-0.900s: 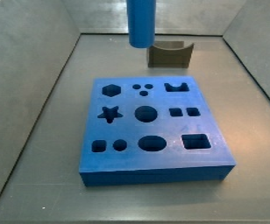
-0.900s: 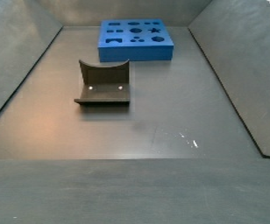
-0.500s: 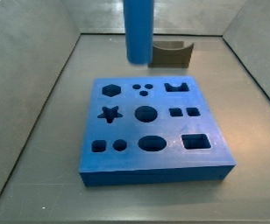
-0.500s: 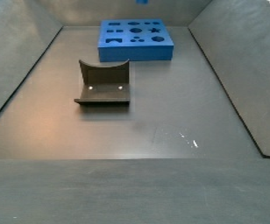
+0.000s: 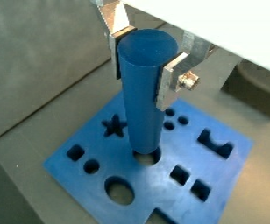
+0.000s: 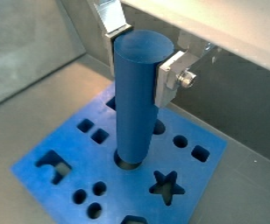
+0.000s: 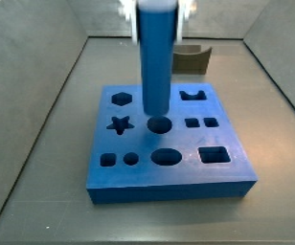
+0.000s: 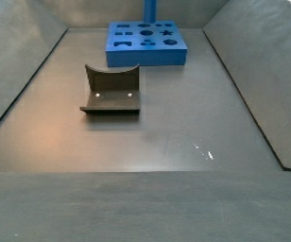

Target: Insert the round object.

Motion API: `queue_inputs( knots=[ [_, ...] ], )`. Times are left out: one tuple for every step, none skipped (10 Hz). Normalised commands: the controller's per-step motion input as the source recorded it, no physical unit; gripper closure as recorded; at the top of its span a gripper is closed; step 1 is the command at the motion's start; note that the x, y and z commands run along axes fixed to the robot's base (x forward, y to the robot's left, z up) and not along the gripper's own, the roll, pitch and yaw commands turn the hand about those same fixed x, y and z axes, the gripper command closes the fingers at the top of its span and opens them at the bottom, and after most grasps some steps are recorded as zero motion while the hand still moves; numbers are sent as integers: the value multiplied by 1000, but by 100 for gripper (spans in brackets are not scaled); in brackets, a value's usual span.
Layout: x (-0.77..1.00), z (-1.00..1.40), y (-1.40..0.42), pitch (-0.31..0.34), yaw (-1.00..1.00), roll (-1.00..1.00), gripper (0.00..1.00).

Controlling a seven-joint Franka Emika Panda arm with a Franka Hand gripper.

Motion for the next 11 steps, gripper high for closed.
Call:
queue_inputs(
  knots=[
    [0,-31,0,1,0,-36,100],
    [0,0,40,0,0,0,100],
    [34,-160,11,0,-14,17,100],
    [197,-331,6,24,-46,47,100],
    [269,-406,26,23,-57,21,100],
    [294,-343,29,40,-66,0,100],
    [331,-366,71,47,-69,0,100],
    [249,-346,49,20,-71,0,100],
    [137,-351,34,0,-66,0,100],
    [0,-406,9,-17,-66,0,100],
    [0,-349,34,-1,-163,0,100]
  ],
)
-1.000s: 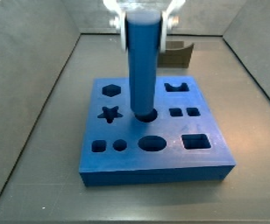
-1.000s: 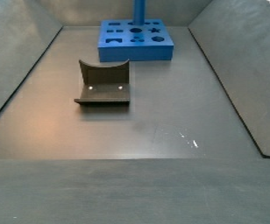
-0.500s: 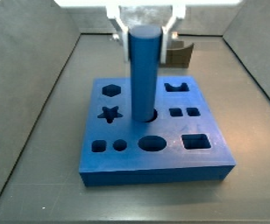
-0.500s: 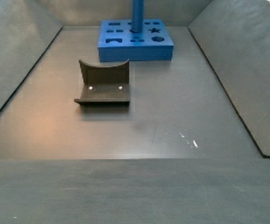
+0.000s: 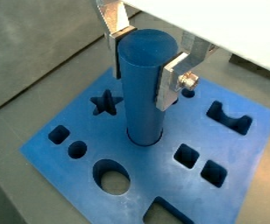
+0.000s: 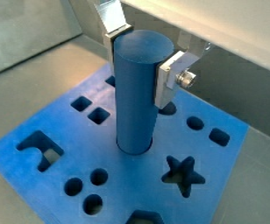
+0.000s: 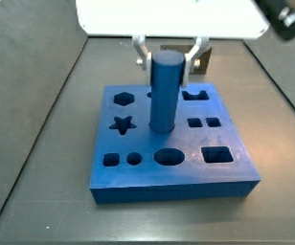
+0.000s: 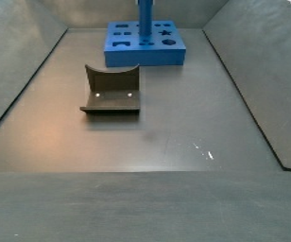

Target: Insert the round object.

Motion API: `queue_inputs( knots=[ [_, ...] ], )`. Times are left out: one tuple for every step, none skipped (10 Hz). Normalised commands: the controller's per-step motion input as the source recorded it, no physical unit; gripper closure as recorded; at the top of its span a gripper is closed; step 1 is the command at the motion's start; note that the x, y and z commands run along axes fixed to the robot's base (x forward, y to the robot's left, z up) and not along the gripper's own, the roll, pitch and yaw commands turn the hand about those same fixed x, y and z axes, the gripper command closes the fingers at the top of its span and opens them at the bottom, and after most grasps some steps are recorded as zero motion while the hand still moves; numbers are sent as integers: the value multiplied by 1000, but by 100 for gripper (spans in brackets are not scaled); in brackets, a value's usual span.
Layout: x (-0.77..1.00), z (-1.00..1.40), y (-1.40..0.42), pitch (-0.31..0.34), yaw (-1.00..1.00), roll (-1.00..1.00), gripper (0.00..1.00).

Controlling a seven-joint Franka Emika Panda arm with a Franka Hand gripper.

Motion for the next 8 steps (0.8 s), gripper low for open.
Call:
queue_inputs(
  knots=[
    [0,-300,60,0,-214,0,100],
    [0,-269,89,0,-231,0,100],
    [0,-243,94,0,-214,0,100],
    [29,-209,91,0,-157,-10,100],
    [0,-277,106,-9,-143,-51,100],
    [0,-166,69,-49,-126,-99,100],
    [0,-111,20,-70,0,-91,100],
    [0,0,0,0,0,0,100]
  ],
)
